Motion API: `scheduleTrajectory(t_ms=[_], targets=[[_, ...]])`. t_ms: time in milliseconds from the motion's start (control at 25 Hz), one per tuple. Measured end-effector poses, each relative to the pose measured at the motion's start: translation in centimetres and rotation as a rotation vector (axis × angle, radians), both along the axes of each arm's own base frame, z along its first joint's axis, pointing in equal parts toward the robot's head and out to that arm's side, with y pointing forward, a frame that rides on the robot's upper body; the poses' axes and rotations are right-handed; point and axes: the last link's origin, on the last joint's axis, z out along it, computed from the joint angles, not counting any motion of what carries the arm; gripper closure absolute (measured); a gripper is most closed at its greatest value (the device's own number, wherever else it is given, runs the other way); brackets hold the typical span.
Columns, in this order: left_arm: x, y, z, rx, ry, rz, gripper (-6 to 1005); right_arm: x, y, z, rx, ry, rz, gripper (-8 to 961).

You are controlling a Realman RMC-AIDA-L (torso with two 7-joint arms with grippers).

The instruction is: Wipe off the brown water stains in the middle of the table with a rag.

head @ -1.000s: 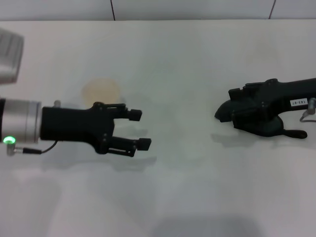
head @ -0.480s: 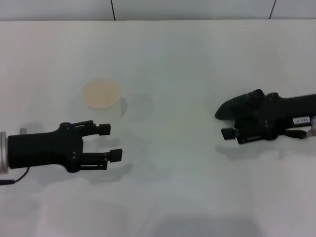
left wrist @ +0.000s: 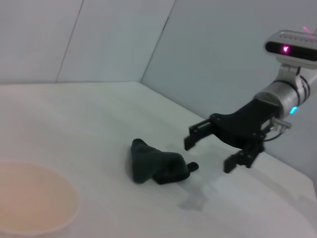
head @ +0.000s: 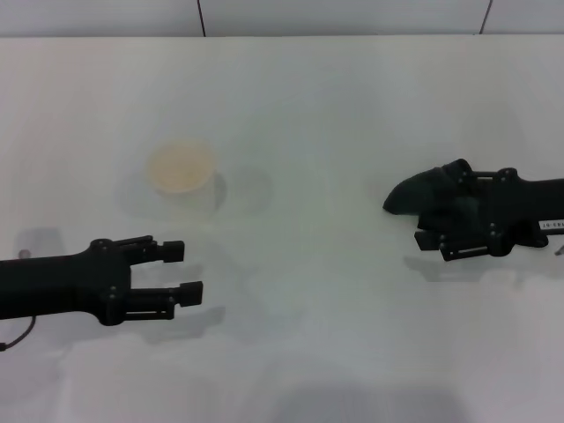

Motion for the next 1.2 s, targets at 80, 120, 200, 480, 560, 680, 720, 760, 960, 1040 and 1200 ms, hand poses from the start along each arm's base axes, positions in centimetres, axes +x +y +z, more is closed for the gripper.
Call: scheduleTrajectory(t_ms=[80,120,200,480,560,680,720,760,960,1040,1200], targets=[[-0.2,-0.1,0.3,-0.008,-0.001,0.025,154,0.0,0.2,0.0,0.010,-0.006,0.007,96],[-0.4,-0.2,0.4,-0.010,0.000,0.036,154,0.0,0.3,0.1,0.017,-0.009,0.012,96],[-1.0,-0.6,0.8,-0.007,0.012,0.070,154,0.0,0.5,0.1,0.029,-0.014,0.015,96],[-2.1,-0.8,2.2,0.045,0.024,0.130,154,-0.2,0.6,0.1,0.039,-0.008,0.023,96],[-2.2,-0.7,2.3,0.060,0.021,0.133,154,-0.2,0.6,-0.1,0.037,-0.008,0.028,96],[-2.2,-0.5,2.4,0.076,0.020,0.134,154,-0.3,0.6,-0.1,0.037,-0.003,0.033,96],[-2.2,-0.5,2.5,0.079,0.020,0.133,154,-0.4,0.6,-0.1,0.039,0.000,0.037,96],[-2.2,-0.5,2.5,0.085,0.022,0.134,154,-0.4,0.6,-0.1,0.041,0.002,0.039,96],[-2.5,-0.4,2.9,0.102,0.036,0.142,154,-0.5,0.8,0.0,0.053,0.009,0.042,96],[-2.5,-0.4,3.0,0.104,0.036,0.144,154,-0.5,0.8,0.1,0.058,0.009,0.040,96],[-2.5,-0.3,3.1,0.116,0.031,0.144,154,-0.5,0.8,0.0,0.056,0.007,0.040,96]])
